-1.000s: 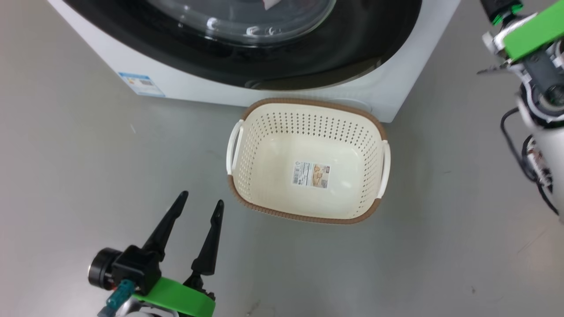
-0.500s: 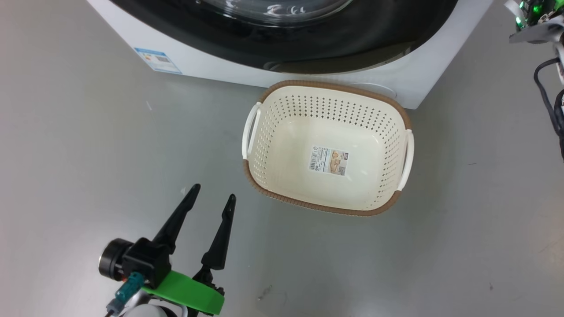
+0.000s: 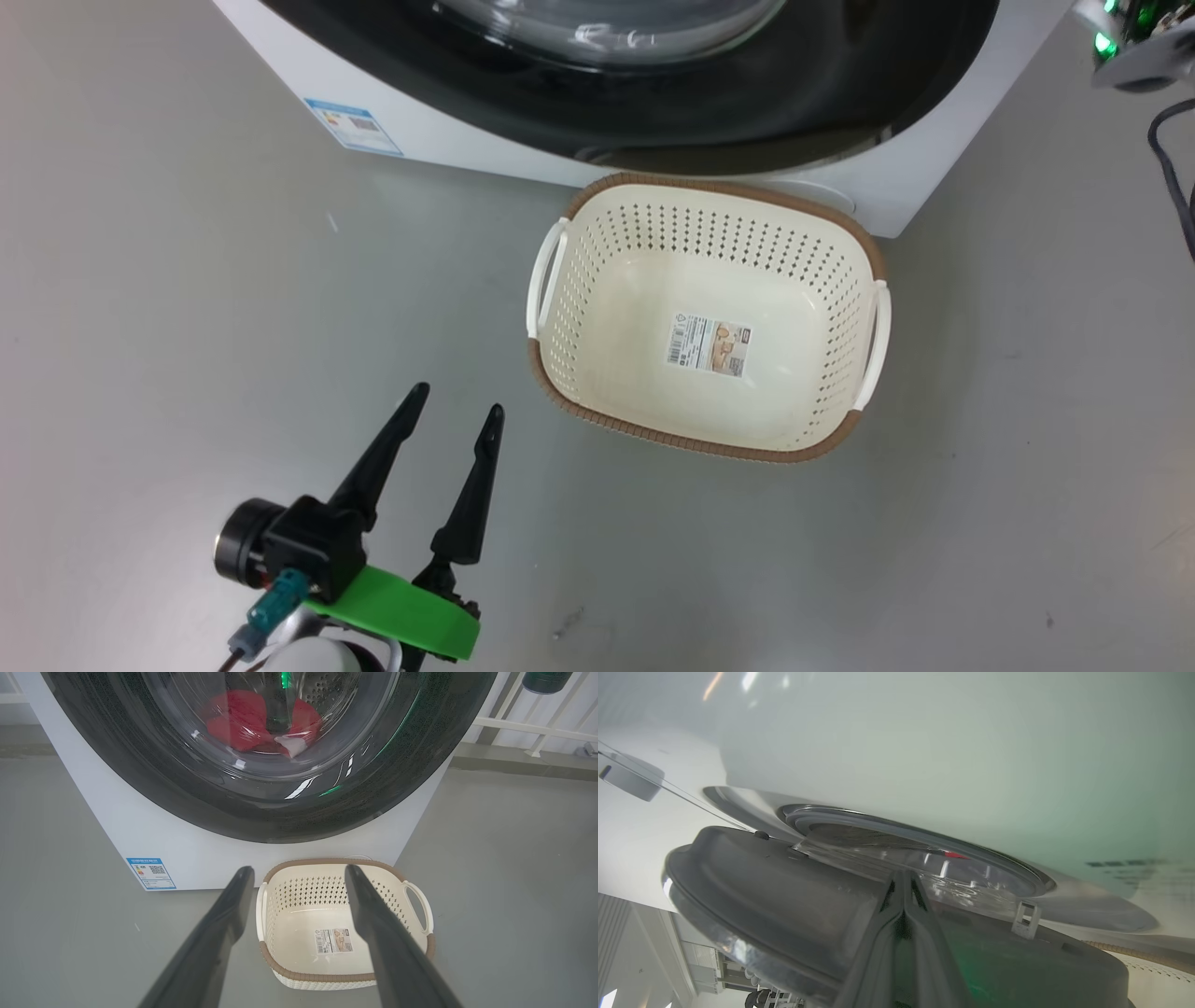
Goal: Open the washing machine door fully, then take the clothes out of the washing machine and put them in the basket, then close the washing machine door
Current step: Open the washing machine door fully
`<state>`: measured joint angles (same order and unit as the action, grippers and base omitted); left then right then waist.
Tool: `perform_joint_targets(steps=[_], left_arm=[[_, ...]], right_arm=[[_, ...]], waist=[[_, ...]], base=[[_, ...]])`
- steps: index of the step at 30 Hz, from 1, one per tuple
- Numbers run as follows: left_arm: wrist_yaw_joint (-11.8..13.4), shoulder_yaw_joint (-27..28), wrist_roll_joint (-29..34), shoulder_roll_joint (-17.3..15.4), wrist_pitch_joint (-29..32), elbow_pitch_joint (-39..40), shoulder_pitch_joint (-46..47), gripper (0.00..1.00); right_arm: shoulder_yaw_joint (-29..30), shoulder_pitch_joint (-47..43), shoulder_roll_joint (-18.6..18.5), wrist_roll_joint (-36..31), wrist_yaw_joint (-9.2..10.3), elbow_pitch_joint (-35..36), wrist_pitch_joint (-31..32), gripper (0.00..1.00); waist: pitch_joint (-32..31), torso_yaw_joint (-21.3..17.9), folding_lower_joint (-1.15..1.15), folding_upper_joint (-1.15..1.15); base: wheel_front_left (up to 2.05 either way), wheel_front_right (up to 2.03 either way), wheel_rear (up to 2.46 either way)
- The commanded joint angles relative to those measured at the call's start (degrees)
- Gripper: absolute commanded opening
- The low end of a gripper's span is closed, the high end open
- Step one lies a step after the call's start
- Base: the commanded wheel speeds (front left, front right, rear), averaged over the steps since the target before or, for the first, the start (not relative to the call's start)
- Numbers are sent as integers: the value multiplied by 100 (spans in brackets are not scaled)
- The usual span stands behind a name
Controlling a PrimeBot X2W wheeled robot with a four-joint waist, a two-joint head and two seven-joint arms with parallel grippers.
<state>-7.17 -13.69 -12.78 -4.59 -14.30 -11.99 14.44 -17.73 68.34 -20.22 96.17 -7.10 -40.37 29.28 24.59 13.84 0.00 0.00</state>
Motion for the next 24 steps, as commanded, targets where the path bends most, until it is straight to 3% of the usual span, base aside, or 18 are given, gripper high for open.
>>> perform_joint_targets(steps=[1, 24], left_arm=[[-32, 190, -52, -81, -70, 93, -10, 100], [-32, 344, 67, 12, -70, 76, -599, 100]], right_arm=[[-116, -198, 175, 12, -39, 243, 136, 0], [-476, -2221, 456, -25, -39, 1829, 722, 0]], waist=[[-124, -22, 0, 0], [-1016, -47, 0, 0]], base=[[0, 0, 0], [0, 0, 0]])
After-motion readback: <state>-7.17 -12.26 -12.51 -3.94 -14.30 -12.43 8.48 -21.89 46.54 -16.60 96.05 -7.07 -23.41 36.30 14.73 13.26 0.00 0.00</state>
